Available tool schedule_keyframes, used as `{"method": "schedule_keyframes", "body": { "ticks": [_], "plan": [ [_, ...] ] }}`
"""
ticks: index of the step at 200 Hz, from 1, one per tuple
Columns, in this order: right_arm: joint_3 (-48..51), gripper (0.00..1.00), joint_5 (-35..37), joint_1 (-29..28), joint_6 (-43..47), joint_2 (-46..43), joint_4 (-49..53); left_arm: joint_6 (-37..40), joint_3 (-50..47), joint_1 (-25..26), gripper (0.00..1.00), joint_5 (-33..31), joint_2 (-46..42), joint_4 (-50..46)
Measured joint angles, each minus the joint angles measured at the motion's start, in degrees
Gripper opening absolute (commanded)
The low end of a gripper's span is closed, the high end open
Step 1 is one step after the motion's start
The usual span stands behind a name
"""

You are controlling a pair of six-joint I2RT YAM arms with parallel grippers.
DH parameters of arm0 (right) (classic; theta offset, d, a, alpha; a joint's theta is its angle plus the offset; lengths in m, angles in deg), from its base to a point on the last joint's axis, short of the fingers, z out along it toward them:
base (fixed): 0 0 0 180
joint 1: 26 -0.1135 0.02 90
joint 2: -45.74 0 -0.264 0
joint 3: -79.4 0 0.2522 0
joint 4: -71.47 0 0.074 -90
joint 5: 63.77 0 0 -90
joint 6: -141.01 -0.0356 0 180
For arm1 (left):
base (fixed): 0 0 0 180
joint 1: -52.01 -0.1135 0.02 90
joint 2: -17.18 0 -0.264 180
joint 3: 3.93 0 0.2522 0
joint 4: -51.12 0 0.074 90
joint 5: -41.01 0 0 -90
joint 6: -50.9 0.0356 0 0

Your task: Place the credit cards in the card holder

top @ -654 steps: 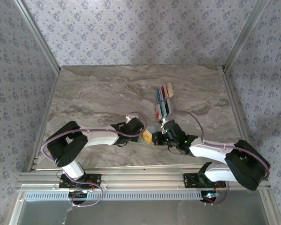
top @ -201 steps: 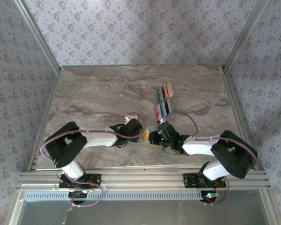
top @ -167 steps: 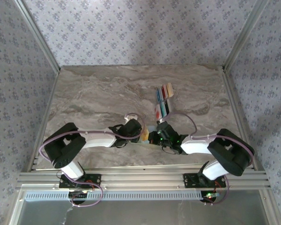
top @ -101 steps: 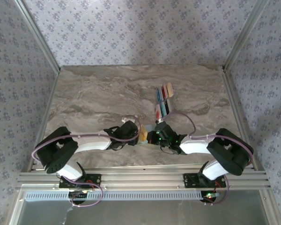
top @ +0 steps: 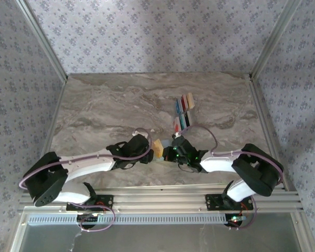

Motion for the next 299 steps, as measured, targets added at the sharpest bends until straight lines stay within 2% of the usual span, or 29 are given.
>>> {"method": "schedule_keyframes", "body": {
  "ticks": [16, 37, 66, 121, 170, 223, 299],
  "plan": [
    [-0.2, 0.00, 0.0, 0.0, 0.0, 0.0, 0.1, 0.0, 0.0, -0.7, 0.18, 0.2, 1.1, 0.4],
    [-0.3, 0.00, -0.2, -0.2, 0.0, 0.1, 0.2, 0.2, 0.0, -1.0, 0.13, 0.5, 4.3, 1.1],
    [-0.5, 0.00, -0.9, -0.2, 0.0, 0.2, 0.1, 0.2, 0.0, -1.0, 0.12, 1.5, 8.4, 2.3],
    [-0.4, 0.00, -2.8, -0.2, -0.7, -0.6, -0.1, 0.0, -1.6, -1.0, 0.13, 1.5, 8.0, 5.0],
    [-0.1, 0.13, -4.4, -0.3, -0.4, -1.5, 0.9, 0.0, -2.0, -1.0, 0.13, 1.5, 7.8, 5.6],
    [-0.2, 0.33, -5.2, 0.1, 2.5, -1.4, 3.9, 0.0, -2.0, -1.0, 0.14, 1.5, 7.8, 5.7],
    [-2.1, 0.32, -8.9, 2.7, 6.5, 1.2, 3.8, 0.0, -2.0, -1.0, 0.14, 1.5, 7.8, 5.7]
  ]
}}
